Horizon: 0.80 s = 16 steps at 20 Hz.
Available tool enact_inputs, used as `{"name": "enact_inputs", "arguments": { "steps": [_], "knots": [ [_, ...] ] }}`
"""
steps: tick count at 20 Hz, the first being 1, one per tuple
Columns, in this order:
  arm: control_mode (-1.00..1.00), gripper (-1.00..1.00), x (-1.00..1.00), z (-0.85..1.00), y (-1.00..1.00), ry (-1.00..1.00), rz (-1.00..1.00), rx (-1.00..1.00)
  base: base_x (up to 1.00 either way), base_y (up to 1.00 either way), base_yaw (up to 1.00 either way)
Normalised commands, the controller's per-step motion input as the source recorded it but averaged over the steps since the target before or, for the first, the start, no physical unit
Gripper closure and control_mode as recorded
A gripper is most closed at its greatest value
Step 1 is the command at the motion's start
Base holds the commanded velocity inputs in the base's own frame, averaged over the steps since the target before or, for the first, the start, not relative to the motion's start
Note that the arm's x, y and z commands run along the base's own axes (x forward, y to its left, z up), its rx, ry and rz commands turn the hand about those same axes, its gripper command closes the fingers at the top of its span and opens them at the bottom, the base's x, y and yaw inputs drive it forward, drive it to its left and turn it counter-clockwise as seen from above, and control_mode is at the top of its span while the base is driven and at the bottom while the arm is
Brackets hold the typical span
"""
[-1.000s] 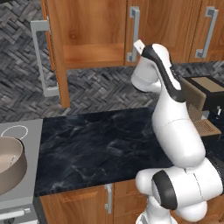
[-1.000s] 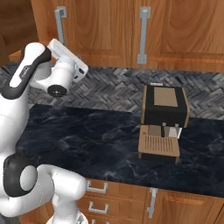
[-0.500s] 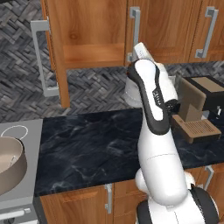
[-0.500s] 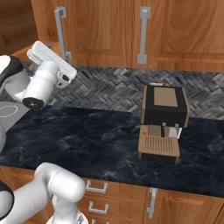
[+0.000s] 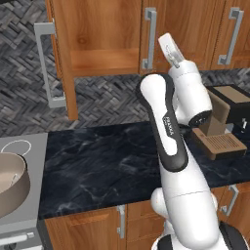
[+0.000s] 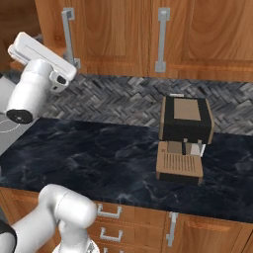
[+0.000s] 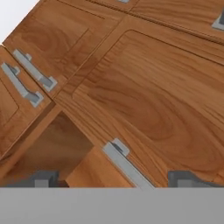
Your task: Open the cabinet and move the ladle to the pot. Then close the cabinet.
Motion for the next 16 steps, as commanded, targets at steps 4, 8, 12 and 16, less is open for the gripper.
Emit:
{"name": "enact_inputs", "arguments": {
  "steps": [4,8,12,16],
  "knots": [
    [-1.0,-1.0,-1.0,0.82,0.2,0.21,-0.07,0.0,0.0,0.0,0.0],
    [-1.0,-1.0,-1.0,0.59,0.11,0.35,-0.13,0.0,0.0,0.0,0.0],
    [-1.0,-1.0,-1.0,0.84,0.11,0.49,-0.13,0.0,0.0,0.0,0.0],
    [-1.0,-1.0,-1.0,0.81,0.16,0.53,-0.12,-0.01,0.0,0.0,0.0]
  ]
}}
